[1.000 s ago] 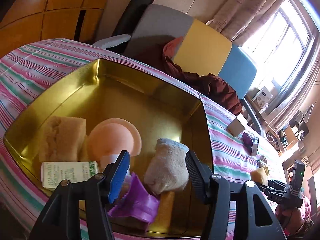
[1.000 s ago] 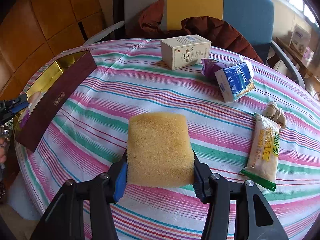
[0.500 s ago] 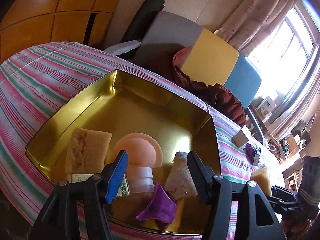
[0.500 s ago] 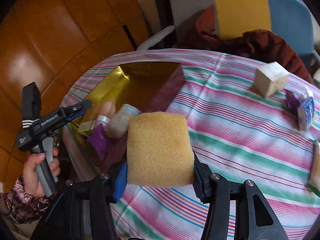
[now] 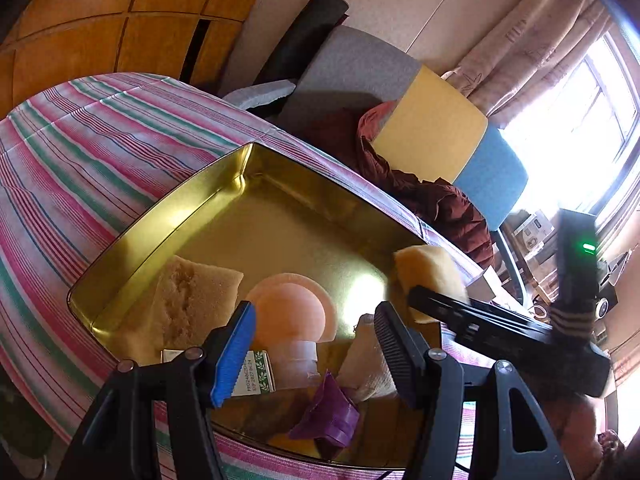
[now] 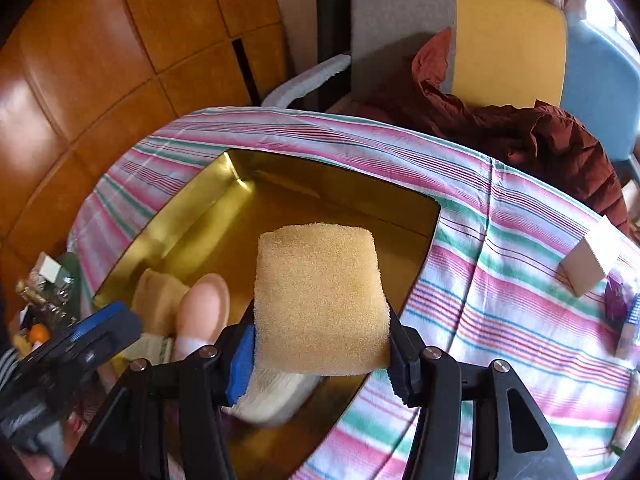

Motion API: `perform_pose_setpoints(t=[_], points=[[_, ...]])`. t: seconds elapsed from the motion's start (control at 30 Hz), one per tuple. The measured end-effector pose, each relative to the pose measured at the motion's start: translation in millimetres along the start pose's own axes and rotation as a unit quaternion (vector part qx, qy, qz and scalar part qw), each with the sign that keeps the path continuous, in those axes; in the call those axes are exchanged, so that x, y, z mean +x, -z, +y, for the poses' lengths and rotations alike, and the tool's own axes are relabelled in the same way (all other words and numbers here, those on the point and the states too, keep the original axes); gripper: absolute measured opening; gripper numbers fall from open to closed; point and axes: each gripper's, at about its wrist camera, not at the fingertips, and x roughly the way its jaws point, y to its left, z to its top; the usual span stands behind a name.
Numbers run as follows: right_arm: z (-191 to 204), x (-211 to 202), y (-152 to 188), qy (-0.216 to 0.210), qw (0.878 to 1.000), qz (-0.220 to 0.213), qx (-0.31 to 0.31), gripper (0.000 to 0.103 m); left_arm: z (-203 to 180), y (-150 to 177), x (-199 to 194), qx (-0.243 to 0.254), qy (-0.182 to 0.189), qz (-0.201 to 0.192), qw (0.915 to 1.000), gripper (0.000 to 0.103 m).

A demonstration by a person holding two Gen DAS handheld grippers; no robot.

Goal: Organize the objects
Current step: 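Open the left tool to release the sock while the right tool drops the sponge into the tray, then return the right tool to the pile and grasp the WEIDAN snack bag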

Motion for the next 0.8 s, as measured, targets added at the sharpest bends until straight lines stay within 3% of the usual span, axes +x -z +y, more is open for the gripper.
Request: perform_pose_setpoints(t=[0.17, 0.3, 0.4, 0.63, 0.8], points=[[2.3, 19.4, -7.1, 0.042, 0.999, 0.012, -0.023, 0.057, 3.6, -1.0, 1.3, -0.011, 0.003, 0.003, 0.9999, 0.062], [1.4, 19.0, -5.2, 0.046, 0.999, 0.0, -0.026, 0.068, 3.3, 0.8, 4.4, -0.01, 0.001, 0.009, 0.9999, 0.062], [3.2, 9.1, -0.5, 0.051, 0.998, -0.022, -0.028, 0.077, 1.0, 3.1, 6.2, -0.007, 0.0, 0.011, 0.9999, 0.062], [-4.3, -28.3, 19.5, 0.061, 0.995, -0.074, -0.034, 0.08, -10.0, 12.4, 11.7, 0.014, 0.01, 0.023, 0.9996, 0.062], [-17.1, -45.3, 35.1, 0.084, 0.993, -0.076, -0.038, 0.084, -23.3, 20.9, 15.6, 0.036, 0.014, 0.032, 0.9987, 0.062]])
